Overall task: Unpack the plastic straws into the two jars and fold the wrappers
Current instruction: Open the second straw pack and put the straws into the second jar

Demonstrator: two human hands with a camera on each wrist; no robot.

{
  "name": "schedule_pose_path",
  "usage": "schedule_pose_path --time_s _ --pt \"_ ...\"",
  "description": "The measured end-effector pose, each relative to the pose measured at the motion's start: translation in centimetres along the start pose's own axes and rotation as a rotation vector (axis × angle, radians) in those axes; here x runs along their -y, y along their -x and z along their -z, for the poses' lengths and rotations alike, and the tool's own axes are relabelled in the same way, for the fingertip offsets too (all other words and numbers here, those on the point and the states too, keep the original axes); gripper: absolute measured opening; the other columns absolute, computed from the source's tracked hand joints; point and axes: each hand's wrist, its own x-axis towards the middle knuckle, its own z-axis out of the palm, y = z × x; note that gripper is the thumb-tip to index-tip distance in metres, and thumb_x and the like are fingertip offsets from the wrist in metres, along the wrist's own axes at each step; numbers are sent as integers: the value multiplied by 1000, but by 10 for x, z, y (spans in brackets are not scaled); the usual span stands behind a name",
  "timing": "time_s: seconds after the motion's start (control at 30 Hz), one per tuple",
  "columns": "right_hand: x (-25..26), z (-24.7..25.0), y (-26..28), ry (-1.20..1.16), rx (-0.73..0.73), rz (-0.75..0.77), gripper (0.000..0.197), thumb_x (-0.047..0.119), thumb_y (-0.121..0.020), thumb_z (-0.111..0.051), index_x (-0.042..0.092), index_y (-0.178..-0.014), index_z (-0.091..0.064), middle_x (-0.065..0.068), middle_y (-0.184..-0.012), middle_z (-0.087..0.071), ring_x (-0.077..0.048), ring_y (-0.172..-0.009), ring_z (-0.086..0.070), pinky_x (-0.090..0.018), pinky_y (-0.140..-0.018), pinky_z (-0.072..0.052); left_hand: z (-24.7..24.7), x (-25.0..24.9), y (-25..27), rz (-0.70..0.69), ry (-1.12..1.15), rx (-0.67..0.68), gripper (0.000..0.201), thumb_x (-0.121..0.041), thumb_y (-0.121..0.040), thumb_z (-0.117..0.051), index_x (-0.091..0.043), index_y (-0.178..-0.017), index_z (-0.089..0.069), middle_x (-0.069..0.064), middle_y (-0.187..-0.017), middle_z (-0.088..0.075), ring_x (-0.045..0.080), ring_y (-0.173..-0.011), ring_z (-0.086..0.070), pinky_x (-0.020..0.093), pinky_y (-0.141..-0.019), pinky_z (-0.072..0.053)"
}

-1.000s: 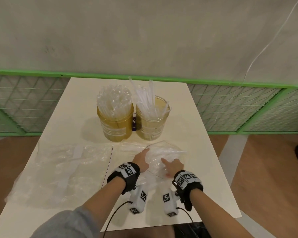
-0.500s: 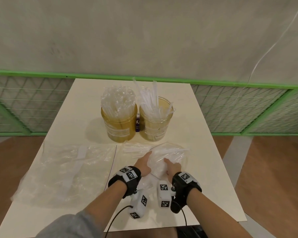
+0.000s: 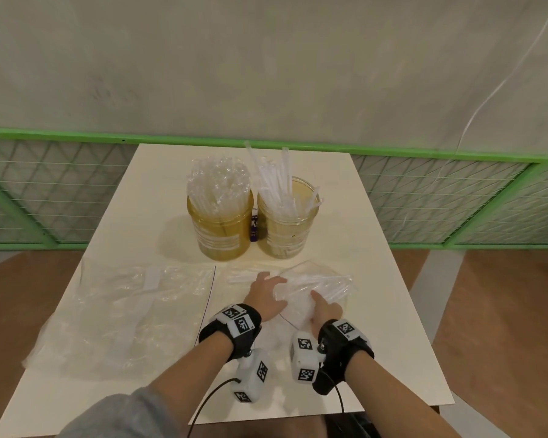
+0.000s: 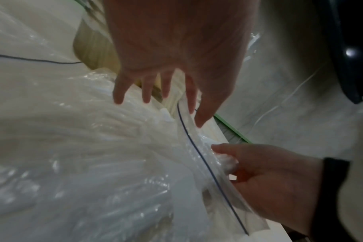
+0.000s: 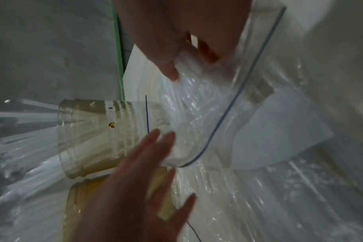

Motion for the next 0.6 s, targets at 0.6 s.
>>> schedule_pose_path --time_s 0.6 --pt "11 6 16 -56 -106 248 22 23 -90 -62 7 -105 -60 -14 -97 -64 -32 -96 -62 -38 -86 -50 -7 -10 -4 -326 -277 265 73 -5 -89 -53 -45 -142 -23 2 -157 -2 21 -145 -6 44 -118 -17"
